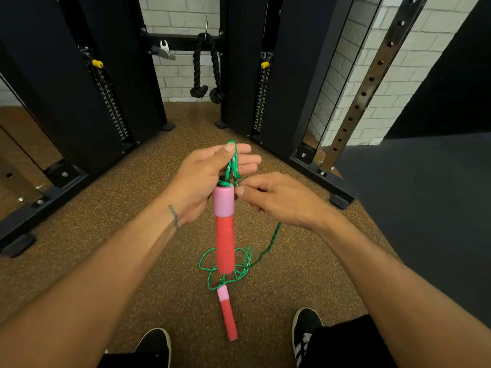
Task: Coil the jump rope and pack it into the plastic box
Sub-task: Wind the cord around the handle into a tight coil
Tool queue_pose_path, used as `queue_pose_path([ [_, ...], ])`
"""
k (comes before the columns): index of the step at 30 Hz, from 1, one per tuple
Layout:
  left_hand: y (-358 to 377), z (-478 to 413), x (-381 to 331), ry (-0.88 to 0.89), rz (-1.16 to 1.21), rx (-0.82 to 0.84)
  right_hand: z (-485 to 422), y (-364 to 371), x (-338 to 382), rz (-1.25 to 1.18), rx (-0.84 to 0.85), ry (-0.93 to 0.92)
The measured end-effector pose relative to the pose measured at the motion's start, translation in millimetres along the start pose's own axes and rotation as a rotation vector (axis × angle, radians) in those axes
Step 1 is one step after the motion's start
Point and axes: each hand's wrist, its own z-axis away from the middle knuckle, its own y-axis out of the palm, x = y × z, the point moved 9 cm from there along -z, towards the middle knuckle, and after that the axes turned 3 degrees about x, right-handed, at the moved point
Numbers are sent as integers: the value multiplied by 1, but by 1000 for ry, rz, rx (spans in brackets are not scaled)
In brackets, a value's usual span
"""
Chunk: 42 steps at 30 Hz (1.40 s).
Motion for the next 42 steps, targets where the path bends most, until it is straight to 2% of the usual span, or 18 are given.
queue_pose_path([
  [4,-6,-4,0,17,-143,-12,2,-5,6,-32,-19,-62],
  [8,1,-3,-1,25,-390,80,5,-9,4,-125,-29,-17],
  [12,3,-2,-1,23,-445,96,11,-23,7,-203,-78,-56],
  [16,14,4,4,-61,-389,205,14,-40,5,-376,-165,-103],
  [20,24,10,12,-133,-334,326,13,-46,2,-411,-258,-129],
  [24,27,12,6,-110,-190,365,11,-54,-9,-423,-335,-95],
  [31,32,17,4,-123,-277,452,11,-51,-3,-454,-317,-129],
  [36,30,16,-1,-72,-53,426,8,-45,-14,-575,-266,-52],
  [42,25,9,-4,-17,95,353,1,-23,-23,-537,-169,102],
])
